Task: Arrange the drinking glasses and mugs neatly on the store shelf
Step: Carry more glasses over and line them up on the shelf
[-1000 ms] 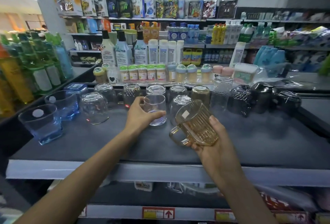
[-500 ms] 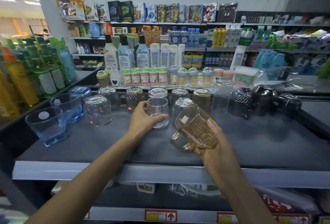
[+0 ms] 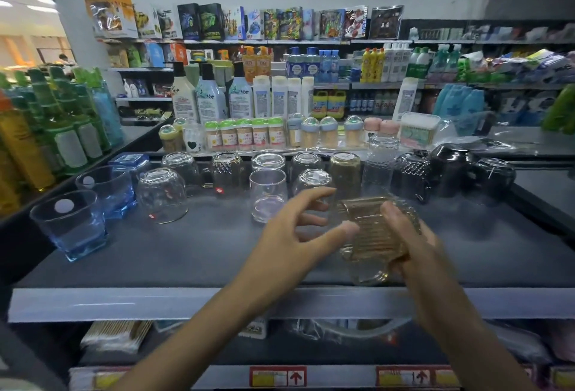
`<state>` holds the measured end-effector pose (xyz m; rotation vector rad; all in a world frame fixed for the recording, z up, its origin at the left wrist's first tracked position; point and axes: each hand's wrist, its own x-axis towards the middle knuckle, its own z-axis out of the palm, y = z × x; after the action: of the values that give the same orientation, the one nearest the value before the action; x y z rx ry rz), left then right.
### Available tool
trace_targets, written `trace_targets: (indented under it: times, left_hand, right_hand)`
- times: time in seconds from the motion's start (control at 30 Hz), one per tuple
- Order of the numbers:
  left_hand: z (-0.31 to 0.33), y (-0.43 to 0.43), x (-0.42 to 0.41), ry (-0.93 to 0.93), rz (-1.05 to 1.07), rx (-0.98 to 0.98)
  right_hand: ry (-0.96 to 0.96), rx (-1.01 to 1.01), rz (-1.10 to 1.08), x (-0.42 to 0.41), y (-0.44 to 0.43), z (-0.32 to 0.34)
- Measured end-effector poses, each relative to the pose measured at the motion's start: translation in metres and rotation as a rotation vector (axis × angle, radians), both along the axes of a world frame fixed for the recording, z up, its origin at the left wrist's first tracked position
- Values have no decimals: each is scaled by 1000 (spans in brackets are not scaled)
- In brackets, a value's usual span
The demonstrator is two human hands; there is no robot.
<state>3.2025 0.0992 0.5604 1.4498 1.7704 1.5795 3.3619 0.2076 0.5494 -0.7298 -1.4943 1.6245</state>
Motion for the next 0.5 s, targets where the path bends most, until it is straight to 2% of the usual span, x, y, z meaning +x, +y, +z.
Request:
trace_targets:
  times: [0.13,0.23,0.43,0.5]
  left_hand:
    - [2,7,12,-122,-54,-7]
    - [6,-6,-1,-251,31,69]
    - [7,-55,-48,-305,163,129]
    - [4,-70,-66,-333,199,150]
  right_hand:
    - [-46,125,40,0,-7,21]
    - [-109,186,143,-19,-3,35]
    - [-246,378,446,-84,-3,43]
    - [-291,499,465,-108,-9,50]
